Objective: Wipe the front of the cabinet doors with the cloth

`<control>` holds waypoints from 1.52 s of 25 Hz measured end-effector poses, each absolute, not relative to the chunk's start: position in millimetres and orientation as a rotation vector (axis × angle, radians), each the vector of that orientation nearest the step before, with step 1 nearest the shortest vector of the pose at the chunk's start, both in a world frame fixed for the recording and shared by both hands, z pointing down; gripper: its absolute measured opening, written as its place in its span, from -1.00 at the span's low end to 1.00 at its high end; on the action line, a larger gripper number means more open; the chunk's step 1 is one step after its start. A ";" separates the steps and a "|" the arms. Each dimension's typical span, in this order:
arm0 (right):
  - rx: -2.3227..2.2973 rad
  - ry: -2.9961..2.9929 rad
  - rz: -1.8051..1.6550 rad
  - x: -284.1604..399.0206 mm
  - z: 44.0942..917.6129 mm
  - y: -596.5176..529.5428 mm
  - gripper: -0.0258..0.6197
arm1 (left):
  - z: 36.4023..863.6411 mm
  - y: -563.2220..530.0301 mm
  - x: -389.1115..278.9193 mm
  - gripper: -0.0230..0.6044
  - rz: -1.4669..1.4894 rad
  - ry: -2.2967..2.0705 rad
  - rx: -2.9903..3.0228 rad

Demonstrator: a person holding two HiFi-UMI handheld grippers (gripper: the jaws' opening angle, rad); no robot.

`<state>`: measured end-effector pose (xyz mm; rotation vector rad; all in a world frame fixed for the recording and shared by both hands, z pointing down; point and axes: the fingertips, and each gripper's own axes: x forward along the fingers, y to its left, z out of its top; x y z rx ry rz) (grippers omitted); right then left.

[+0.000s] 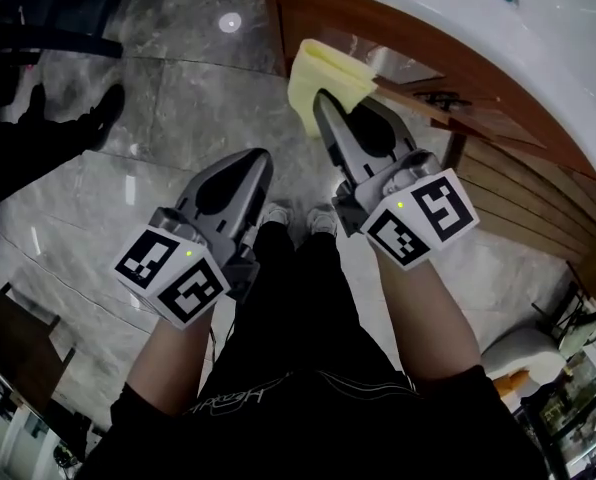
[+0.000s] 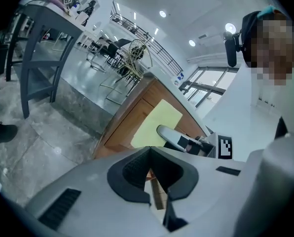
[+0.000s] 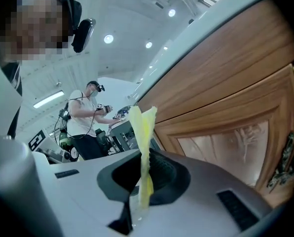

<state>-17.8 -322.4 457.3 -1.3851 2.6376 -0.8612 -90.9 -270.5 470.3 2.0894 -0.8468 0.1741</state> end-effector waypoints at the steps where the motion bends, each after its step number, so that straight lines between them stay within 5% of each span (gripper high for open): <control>1: -1.397 2.635 -0.859 -21.2 459.6 -326.6 -0.79 | 471.7 -272.6 -93.4 -0.91 0.173 -0.840 2.083; 38: -1.741 2.373 -0.828 4.1 495.7 -368.1 -0.79 | 474.7 -270.1 -72.6 -0.91 0.257 -0.627 2.141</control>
